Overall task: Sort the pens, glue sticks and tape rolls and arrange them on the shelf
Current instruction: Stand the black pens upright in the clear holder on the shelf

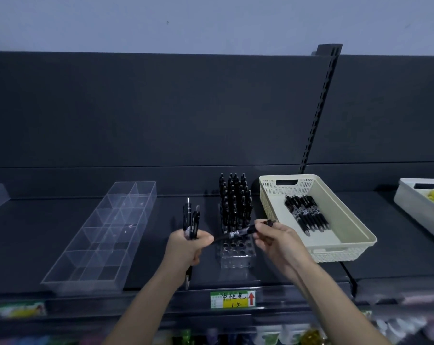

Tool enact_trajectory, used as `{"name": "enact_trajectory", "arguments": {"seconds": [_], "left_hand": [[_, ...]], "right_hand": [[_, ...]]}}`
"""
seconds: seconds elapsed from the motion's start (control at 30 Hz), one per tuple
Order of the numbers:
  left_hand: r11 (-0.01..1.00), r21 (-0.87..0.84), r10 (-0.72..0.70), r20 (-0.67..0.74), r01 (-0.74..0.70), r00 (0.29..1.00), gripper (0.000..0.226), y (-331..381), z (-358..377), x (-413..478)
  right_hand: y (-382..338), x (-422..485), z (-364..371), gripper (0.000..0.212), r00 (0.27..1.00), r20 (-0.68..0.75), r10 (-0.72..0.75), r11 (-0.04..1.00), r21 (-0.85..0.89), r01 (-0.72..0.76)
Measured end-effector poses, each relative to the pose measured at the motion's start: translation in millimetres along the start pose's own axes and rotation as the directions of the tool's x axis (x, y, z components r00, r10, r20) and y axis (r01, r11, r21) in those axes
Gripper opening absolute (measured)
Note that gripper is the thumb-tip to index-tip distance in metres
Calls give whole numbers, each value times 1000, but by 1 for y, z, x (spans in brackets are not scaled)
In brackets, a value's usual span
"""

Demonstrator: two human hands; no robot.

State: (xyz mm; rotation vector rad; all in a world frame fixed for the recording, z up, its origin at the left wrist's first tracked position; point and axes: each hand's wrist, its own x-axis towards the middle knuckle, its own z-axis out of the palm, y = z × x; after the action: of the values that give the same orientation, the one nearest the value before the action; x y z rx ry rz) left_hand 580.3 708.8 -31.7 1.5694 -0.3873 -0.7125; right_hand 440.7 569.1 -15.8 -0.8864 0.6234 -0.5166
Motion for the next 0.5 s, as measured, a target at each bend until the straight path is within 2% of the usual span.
{"name": "enact_trajectory", "arguments": {"seconds": [0.03,0.13,0.23,0.33,0.4,0.47,0.5], "left_hand": [[1000,-8,-11,5,11,1000,9,-3,4,-2],[1000,-8,-17,31,17,999,13,-9,15,-6],[999,27,-26,-10,27,1000,17,-10,8,-4],[995,37,-89,-13,89,996,21,-14,-3,0],[994,58,-97,32,95,995,19,-15,-3,0],[996,65,-69,89,63,994,13,-14,0,-2],[997,59,-54,121,47,991,13,-13,1,-3]], "right_hand": [[7,1,4,15,1000,-9,13,1000,-3,-13],[22,2,15,3,999,-40,-14,983,-185,7],[8,3,12,5,973,-124,-195,915,-380,134],[-8,12,4,11,895,-119,-429,701,-669,247],[-5,21,4,7,890,-52,-452,539,-811,226],[4,27,6,12,889,10,-457,340,-922,185],[9,30,7,14,889,39,-456,274,-944,182]]}}
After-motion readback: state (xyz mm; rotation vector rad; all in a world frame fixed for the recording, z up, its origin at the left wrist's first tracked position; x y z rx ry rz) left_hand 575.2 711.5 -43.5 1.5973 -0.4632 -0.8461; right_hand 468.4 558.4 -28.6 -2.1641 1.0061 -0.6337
